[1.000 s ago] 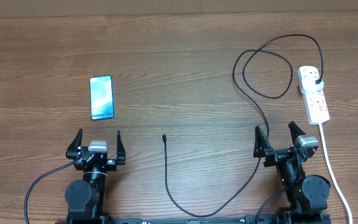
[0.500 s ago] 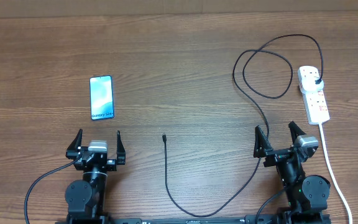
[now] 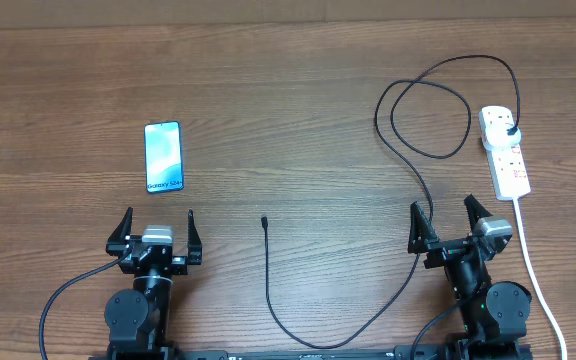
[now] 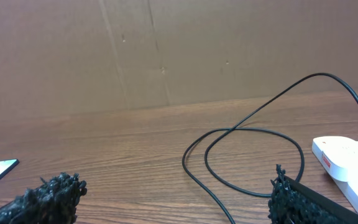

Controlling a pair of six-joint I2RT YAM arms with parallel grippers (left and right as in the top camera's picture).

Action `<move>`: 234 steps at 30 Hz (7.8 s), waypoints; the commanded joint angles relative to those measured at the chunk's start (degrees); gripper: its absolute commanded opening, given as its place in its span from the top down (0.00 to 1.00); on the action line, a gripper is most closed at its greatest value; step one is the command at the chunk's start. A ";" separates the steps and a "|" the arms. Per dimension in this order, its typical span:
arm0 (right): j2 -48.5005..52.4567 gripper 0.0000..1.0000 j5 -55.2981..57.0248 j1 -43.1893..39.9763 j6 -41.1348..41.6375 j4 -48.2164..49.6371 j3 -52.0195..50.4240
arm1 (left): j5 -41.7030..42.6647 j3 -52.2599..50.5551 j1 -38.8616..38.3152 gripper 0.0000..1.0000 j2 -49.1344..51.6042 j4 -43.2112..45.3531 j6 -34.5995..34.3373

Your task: Plug charger to phone and switch on socket

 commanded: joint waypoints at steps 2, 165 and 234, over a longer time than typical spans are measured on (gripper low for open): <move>-0.57 0.00 0.57 0.26 -0.07 0.31 -0.61 | -0.52 -0.22 0.61 0.00 -0.66 0.04 0.63; 66.86 0.00 -14.93 0.26 -0.07 -56.06 71.93 | -4.37 94.27 4.07 0.04 122.86 -51.45 -15.82; 66.86 0.00 -14.49 0.26 -0.07 -57.22 71.91 | 1.40 94.05 6.14 0.05 124.45 -48.92 -13.07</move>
